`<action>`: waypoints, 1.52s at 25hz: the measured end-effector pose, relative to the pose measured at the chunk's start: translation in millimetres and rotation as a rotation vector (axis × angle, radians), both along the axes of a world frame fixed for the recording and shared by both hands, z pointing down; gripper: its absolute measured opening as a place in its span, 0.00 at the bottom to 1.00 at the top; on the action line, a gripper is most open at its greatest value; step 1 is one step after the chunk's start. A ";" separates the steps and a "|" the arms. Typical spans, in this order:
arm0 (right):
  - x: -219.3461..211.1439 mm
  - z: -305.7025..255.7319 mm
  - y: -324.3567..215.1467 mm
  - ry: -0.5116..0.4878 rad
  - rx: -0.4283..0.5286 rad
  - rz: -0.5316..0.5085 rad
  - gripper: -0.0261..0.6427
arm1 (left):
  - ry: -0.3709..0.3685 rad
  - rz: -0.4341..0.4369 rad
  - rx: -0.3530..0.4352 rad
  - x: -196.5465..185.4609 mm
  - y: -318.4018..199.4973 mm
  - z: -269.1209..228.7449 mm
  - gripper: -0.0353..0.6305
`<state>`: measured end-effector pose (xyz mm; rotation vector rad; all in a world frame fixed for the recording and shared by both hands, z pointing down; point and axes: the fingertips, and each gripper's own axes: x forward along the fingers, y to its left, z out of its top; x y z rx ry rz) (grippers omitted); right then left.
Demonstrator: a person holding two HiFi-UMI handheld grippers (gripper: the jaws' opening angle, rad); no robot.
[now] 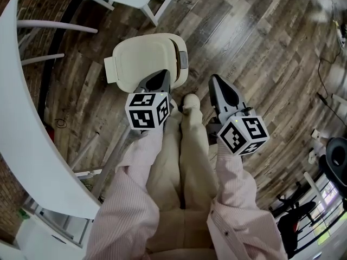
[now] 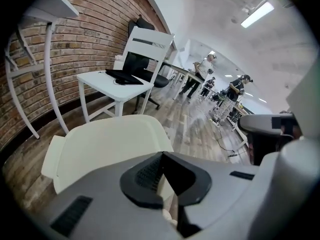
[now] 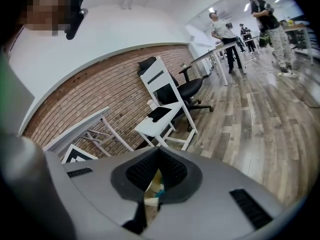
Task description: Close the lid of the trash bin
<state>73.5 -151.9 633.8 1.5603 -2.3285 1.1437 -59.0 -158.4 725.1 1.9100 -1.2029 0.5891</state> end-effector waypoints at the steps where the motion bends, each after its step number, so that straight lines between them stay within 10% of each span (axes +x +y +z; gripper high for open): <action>1: 1.4 1.2 -0.8 -0.006 0.000 0.008 0.04 | -0.004 -0.002 -0.005 1.2 -0.5 3.0 0.05; 38: 17.0 31.4 -10.2 -0.022 -0.029 0.060 0.04 | -0.068 0.054 -0.181 16.6 -0.7 72.2 0.04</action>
